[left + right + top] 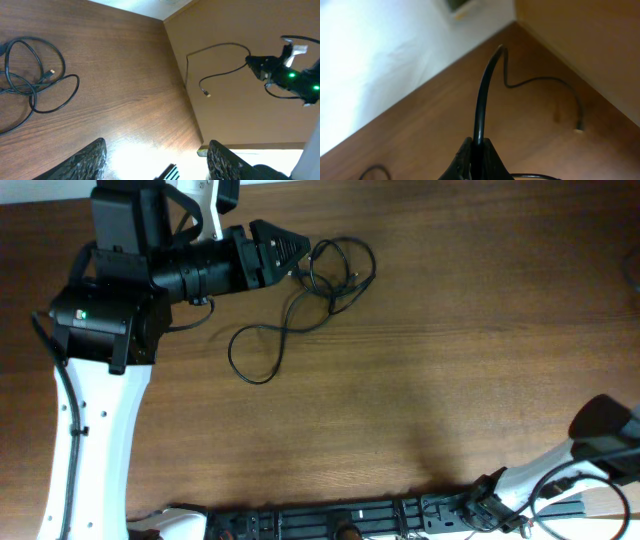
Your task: Untangle cables
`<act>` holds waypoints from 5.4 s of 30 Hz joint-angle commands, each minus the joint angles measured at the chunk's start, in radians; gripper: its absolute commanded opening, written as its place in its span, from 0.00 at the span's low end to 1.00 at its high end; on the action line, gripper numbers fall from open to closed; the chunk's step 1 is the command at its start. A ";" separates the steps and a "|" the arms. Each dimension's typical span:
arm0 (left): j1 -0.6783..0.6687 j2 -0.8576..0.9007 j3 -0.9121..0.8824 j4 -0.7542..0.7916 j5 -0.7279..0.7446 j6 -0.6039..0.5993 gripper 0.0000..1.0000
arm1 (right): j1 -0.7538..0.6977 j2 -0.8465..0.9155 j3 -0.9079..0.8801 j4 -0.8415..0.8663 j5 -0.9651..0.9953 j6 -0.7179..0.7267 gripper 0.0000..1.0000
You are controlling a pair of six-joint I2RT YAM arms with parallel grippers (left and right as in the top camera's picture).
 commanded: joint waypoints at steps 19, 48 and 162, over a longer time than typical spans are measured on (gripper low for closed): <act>-0.002 -0.011 0.017 -0.068 -0.015 0.121 0.64 | -0.315 0.280 -0.013 0.032 0.222 0.051 0.99; 0.001 -0.030 0.018 -0.148 -0.108 0.188 0.66 | 0.539 0.280 -0.013 -0.254 -0.192 -0.307 0.99; 0.000 -0.049 0.017 -0.282 -0.290 0.397 0.81 | 1.054 0.188 0.691 0.070 -0.442 -0.091 0.04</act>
